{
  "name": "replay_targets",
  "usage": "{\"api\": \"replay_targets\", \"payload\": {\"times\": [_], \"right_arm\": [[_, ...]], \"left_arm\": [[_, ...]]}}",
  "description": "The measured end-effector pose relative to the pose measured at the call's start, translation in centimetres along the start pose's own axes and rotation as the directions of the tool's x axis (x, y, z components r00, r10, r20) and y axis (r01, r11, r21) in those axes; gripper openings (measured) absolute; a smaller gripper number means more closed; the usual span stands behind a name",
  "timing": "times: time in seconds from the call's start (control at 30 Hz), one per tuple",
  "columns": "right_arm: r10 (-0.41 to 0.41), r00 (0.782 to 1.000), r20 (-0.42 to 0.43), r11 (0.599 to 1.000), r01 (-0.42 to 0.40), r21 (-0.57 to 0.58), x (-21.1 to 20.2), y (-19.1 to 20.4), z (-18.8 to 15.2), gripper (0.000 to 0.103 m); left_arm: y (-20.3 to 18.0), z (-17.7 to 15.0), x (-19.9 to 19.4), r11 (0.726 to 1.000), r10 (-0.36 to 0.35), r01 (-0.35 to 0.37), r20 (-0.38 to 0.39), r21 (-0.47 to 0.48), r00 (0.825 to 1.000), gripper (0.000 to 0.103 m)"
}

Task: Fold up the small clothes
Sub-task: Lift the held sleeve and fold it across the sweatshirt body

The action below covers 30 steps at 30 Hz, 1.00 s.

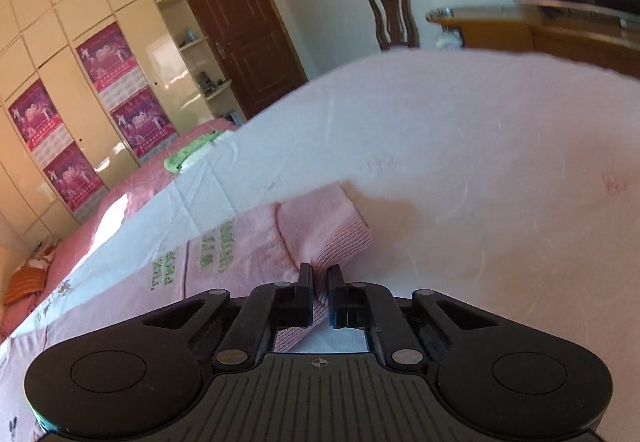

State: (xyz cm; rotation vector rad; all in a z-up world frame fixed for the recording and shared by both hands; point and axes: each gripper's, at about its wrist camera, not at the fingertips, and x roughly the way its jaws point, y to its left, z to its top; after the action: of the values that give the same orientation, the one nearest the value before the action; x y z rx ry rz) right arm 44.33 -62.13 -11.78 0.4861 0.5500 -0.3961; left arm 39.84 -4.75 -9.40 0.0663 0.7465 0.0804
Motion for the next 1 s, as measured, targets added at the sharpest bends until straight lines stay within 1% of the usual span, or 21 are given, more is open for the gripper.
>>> {"api": "replay_targets", "payload": {"times": [0.03, 0.07, 0.1, 0.17, 0.23, 0.33, 0.47, 0.53, 0.63, 0.7, 0.73, 0.8, 0.83, 0.87, 0.93, 1.0], "right_arm": [[-0.035, 0.998, -0.055, 0.999, 0.034, -0.013, 1.0, 0.0, -0.1, 0.006], [-0.046, 0.997, -0.065, 0.999, 0.046, 0.001, 1.2, -0.4, -0.3, 0.006], [-0.062, 0.996, -0.058, 0.998, 0.060, -0.026, 0.9, 0.1, 0.0, 0.006], [-0.061, 0.998, -0.023, 0.997, 0.059, -0.058, -0.3, 1.5, 0.1, 0.006], [-0.033, 0.999, 0.006, 0.995, 0.034, -0.094, -1.6, 3.6, -0.1, 0.006], [0.014, 0.999, 0.045, 0.978, -0.004, -0.207, -3.8, 7.8, -1.1, 0.006], [0.114, 0.992, 0.053, 0.945, -0.092, -0.313, -6.0, 14.6, -3.6, 0.006], [0.181, 0.983, 0.030, 0.922, -0.159, -0.354, -7.1, 18.3, -6.1, 0.006], [0.255, 0.967, -0.005, 0.883, -0.235, -0.407, -8.7, 23.7, -9.4, 0.006], [0.297, 0.954, -0.041, 0.853, -0.284, -0.439, -8.2, 28.7, -12.1, 0.006], [0.316, 0.947, -0.056, 0.837, -0.306, -0.454, -8.6, 30.6, -13.5, 0.006], [0.347, 0.934, -0.083, 0.804, -0.342, -0.486, -9.1, 33.8, -16.0, 0.006], [0.363, 0.927, -0.098, 0.785, -0.360, -0.505, -9.3, 35.6, -17.4, 0.006], [0.378, 0.919, -0.116, 0.762, -0.380, -0.525, -9.3, 37.5, -18.9, 0.005], [0.401, 0.903, -0.154, 0.721, -0.415, -0.555, -9.0, 40.2, -21.4, 0.005], [0.415, 0.890, -0.189, 0.684, -0.442, -0.580, -8.9, 42.4, -23.9, 0.005]], "left_arm": [[0.3, 0.1, 0.0, 1.000, 0.001, 0.000, -0.010, 0.006, 1.000, 0.083], [0.7, 0.1, 0.0, 1.000, 0.002, -0.002, -0.019, 0.011, 1.000, 0.083], [1.2, 0.1, -0.1, 1.000, -0.003, 0.004, -0.025, 0.016, 1.000, 0.084], [2.3, 0.1, -0.2, 1.000, -0.008, 0.009, -0.032, 0.027, 0.999, 0.084], [3.5, 0.0, -0.2, 1.000, -0.016, 0.017, -0.042, 0.025, 0.999, 0.085], [5.5, 0.0, 0.3, 1.000, -0.020, 0.021, -0.052, 0.009, 0.998, 0.083], [8.5, 0.2, 1.2, 0.998, -0.050, 0.049, -0.056, -0.031, 0.997, 0.082], [9.8, 0.4, 1.6, 0.997, -0.062, 0.060, -0.048, -0.044, 0.997, 0.083], [11.8, 0.5, 2.1, 0.996, -0.060, 0.057, -0.038, -0.063, 0.997, 0.086], [13.3, 0.5, 2.4, 0.994, -0.075, 0.072, -0.038, -0.077, 0.996, 0.085], [14.3, 0.5, 2.5, 0.993, -0.086, 0.083, -0.032, -0.080, 0.996, 0.082], [16.1, 0.4, 2.6, 0.993, -0.083, 0.080, -0.027, -0.086, 0.996, 0.077], [16.9, 0.3, 2.6, 0.993, -0.083, 0.080, -0.025, -0.090, 0.996, 0.073], [17.8, 0.2, 2.7, 0.992, -0.087, 0.084, -0.026, -0.098, 0.996, 0.072], [19.3, 0.0, 2.8, 0.989, -0.100, 0.096, -0.029, -0.115, 0.995, 0.064], [20.5, -0.2, 2.9, 0.985, -0.119, 0.114, -0.032, -0.132, 0.992, 0.059]]}}
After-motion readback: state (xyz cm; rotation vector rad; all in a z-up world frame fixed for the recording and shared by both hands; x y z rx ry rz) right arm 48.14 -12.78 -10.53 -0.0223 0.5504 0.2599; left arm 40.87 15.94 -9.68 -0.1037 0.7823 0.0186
